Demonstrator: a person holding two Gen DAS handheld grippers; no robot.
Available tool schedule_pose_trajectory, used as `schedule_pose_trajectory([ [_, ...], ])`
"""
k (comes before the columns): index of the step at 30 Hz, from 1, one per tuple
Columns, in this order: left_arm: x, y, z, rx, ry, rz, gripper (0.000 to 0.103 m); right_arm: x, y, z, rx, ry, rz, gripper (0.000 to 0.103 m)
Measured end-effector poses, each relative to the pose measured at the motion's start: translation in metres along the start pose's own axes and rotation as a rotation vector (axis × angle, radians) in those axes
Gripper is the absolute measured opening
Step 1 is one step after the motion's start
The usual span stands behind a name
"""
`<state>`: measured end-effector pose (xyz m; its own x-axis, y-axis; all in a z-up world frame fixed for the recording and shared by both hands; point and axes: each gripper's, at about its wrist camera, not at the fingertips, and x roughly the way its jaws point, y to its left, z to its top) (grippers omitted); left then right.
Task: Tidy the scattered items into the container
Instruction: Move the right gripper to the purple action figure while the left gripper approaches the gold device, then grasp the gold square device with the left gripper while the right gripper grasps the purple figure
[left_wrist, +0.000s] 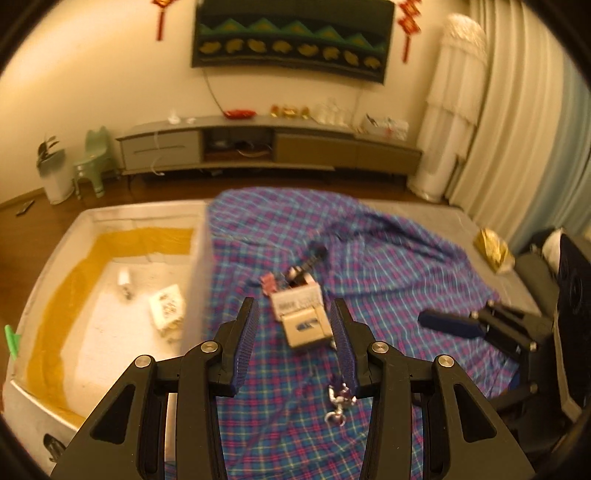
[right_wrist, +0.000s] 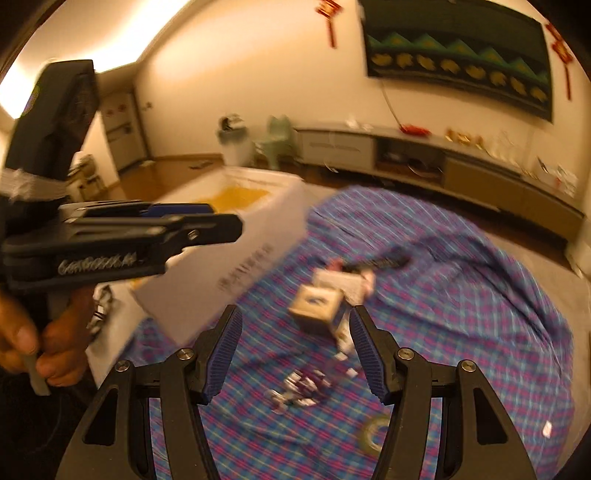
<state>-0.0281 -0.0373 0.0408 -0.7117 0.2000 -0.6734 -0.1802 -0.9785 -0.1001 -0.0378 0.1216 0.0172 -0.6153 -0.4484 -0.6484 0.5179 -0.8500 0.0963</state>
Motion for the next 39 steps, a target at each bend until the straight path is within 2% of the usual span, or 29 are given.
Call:
schedule_pose_trajectory([
  [6,0.048,-0.026,-0.014,0.027,0.109,0.003,0.045,0.02,-0.025,-0.024,0.076,0.104,-0.006,0.061],
  [17,0.1,-0.015,-0.023,-0.098,0.212,-0.044,0.053,0.071,-0.02,-0.059,0.089,0.218,-0.003,0.062],
  [19,0.108,-0.015,-0.025,-0.096,0.227,-0.026,0.053,0.078,-0.021,-0.061,0.1,0.229,0.004,0.062],
  [24,0.123,-0.012,-0.026,-0.097,0.245,0.0,0.055,0.098,-0.018,-0.069,0.105,0.263,0.012,0.062],
  [27,0.128,-0.008,-0.026,-0.095,0.235,0.009,0.056,0.1,-0.013,-0.069,0.088,0.241,0.01,0.069],
  [32,0.135,-0.002,-0.025,-0.087,0.233,0.0,0.059,0.099,-0.001,-0.072,0.026,0.231,-0.013,0.07],
  [33,0.137,-0.001,-0.026,-0.088,0.241,-0.006,0.059,0.099,0.001,-0.073,0.014,0.228,-0.021,0.067],
  [34,0.139,0.001,-0.027,-0.089,0.252,-0.008,0.059,0.098,0.003,-0.074,0.003,0.223,-0.029,0.058],
  [35,0.141,0.002,-0.028,-0.09,0.26,-0.007,0.059,0.097,0.005,-0.074,-0.009,0.221,-0.037,0.053],
  [39,0.145,0.008,-0.029,-0.1,0.257,-0.013,0.059,0.095,0.005,-0.076,-0.007,0.218,-0.03,0.053],
])
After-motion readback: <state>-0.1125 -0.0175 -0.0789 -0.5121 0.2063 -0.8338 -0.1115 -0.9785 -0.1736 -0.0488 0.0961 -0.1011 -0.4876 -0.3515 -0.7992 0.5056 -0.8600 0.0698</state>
